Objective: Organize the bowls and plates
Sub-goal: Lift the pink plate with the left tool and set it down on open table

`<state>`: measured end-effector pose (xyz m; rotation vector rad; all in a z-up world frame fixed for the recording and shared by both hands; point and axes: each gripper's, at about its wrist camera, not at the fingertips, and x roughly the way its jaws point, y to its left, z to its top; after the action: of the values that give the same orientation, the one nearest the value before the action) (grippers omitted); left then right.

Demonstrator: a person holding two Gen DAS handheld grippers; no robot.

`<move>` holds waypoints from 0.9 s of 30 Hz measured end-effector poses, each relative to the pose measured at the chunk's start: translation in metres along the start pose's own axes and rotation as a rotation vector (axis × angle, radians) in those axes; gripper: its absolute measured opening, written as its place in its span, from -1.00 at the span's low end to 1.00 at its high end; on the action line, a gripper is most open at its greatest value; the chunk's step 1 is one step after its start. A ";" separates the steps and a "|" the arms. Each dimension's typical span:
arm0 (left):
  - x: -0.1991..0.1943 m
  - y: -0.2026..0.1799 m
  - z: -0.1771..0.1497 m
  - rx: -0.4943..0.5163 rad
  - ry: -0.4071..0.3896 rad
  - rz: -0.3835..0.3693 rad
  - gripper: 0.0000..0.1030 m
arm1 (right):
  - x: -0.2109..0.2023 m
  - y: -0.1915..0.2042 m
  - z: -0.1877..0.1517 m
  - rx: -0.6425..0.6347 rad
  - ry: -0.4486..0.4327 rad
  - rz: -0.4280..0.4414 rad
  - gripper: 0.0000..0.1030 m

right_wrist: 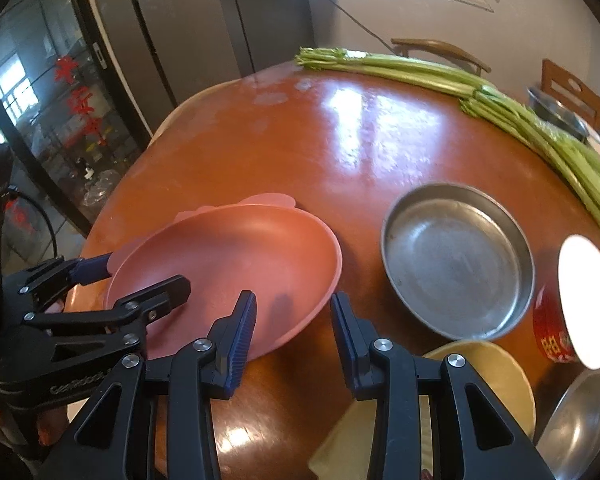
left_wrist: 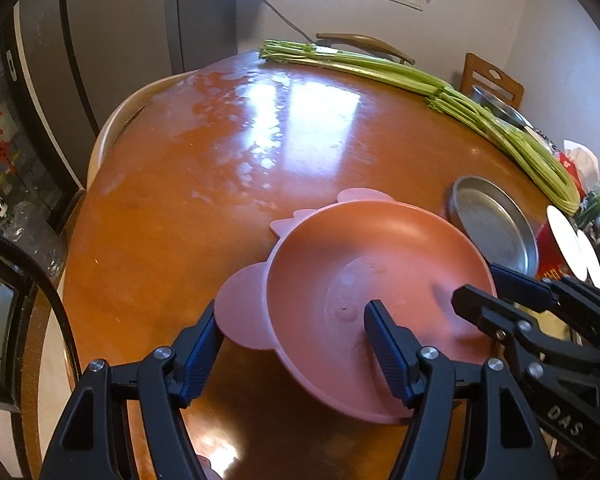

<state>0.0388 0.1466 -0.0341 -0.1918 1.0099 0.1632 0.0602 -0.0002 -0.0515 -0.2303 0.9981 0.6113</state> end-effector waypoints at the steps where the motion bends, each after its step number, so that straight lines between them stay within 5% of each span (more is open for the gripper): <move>1: 0.001 0.002 0.001 0.000 -0.001 0.003 0.37 | 0.000 0.002 0.002 -0.003 -0.002 -0.001 -0.23; 27: 0.044 0.022 0.031 0.006 -0.006 0.039 0.37 | 0.039 0.011 0.016 0.016 0.045 0.011 -0.22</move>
<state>0.0822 0.1768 -0.0575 -0.1668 1.0085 0.1961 0.0807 0.0305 -0.0752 -0.2251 1.0476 0.6106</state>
